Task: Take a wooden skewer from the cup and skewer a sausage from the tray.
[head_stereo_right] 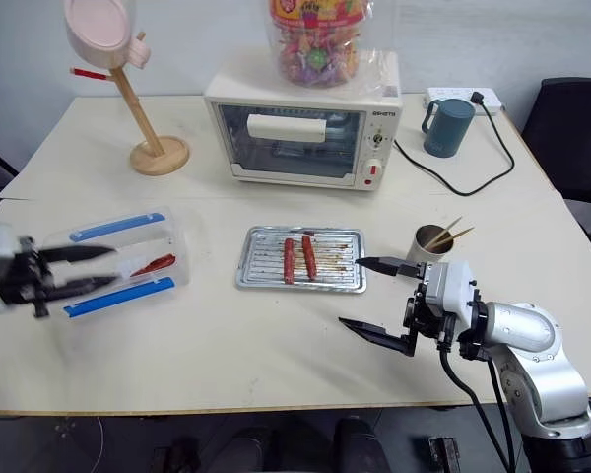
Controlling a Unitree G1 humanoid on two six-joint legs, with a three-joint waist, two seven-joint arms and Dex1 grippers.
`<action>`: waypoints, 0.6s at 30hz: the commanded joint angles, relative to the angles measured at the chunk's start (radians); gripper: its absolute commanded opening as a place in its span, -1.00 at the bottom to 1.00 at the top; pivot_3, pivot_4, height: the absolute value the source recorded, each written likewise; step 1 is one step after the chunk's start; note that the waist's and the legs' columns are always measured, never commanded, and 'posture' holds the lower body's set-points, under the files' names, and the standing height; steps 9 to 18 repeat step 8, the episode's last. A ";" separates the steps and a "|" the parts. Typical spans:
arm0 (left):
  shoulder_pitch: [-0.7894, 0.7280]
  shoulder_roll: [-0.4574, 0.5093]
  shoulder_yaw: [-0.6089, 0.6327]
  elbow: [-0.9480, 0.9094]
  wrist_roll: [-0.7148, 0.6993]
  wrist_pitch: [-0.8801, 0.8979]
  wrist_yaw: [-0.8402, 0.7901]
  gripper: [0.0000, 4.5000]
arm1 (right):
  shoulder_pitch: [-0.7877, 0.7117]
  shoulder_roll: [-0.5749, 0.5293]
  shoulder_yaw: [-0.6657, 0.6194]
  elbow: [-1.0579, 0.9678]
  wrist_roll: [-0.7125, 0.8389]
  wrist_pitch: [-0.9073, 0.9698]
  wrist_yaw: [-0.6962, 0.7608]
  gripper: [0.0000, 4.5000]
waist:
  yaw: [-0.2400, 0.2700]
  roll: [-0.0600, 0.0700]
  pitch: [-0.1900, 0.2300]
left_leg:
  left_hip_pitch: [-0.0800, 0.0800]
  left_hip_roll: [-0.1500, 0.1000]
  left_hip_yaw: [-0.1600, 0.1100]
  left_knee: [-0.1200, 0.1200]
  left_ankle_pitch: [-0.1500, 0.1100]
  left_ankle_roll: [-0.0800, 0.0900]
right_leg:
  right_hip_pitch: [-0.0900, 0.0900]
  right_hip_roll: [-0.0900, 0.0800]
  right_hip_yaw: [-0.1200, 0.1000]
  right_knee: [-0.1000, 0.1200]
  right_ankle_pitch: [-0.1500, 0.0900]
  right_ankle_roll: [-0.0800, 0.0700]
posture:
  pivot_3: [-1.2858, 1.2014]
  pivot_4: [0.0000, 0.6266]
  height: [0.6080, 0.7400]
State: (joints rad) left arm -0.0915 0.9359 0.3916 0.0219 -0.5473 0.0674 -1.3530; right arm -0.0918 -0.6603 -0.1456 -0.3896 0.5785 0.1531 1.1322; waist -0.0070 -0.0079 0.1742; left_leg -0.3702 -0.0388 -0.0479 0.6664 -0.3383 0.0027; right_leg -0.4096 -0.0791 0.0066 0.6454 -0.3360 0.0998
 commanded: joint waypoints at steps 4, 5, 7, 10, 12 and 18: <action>0.252 -0.157 -0.043 -0.248 0.098 -0.122 0.126 -0.04 | 0.000 -0.016 0.021 0.036 -0.010 -0.042 0.061 1.00 | -0.005 0.000 0.000 | 0.000 0.001 0.000 0.000 0.000 0.000 | 0.000 0.001 0.000 -0.002 0.000 0.000 | 0.03 -0.52 1.00; 0.280 -0.192 -0.041 -0.248 0.117 -0.152 0.160 -0.04 | 0.012 -0.012 0.025 0.047 -0.025 -0.060 0.066 1.00 | -0.001 0.000 0.000 | 0.000 0.001 0.000 0.000 0.000 -0.001 | 0.000 0.001 -0.001 -0.001 0.000 0.000 | 0.03 -0.52 1.00; 0.328 -0.220 -0.042 -0.265 0.114 -0.168 0.177 -0.04 | 0.028 -0.005 0.029 0.066 -0.043 -0.080 0.070 1.00 | 0.004 0.000 0.000 | 0.002 0.000 0.000 0.001 0.000 -0.001 | 0.001 0.001 0.000 -0.001 0.000 0.000 | 0.03 -0.52 1.00; 0.338 -0.226 -0.042 -0.273 0.127 -0.186 0.188 -0.04 | 0.035 -0.003 0.028 0.070 -0.046 -0.085 0.068 1.00 | 0.004 0.000 0.000 | 0.002 0.000 0.000 0.001 0.000 -0.001 | 0.001 0.001 0.000 -0.001 0.000 0.000 | 0.03 -0.52 1.00; 0.338 -0.226 -0.042 -0.273 0.127 -0.186 0.188 -0.04 | 0.035 -0.003 0.028 0.070 -0.046 -0.085 0.068 1.00 | 0.004 0.000 0.000 | 0.002 0.000 0.000 0.001 0.000 -0.001 | 0.001 0.001 0.000 -0.001 0.000 0.000 | 0.03 -0.52 1.00; 0.338 -0.226 -0.042 -0.273 0.127 -0.186 0.188 -0.04 | 0.035 -0.003 0.028 0.070 -0.046 -0.085 0.068 1.00 | 0.004 0.000 0.000 | 0.002 0.000 0.000 0.001 0.000 -0.001 | 0.001 0.001 0.000 -0.001 0.000 0.000 | 0.03 -0.52 1.00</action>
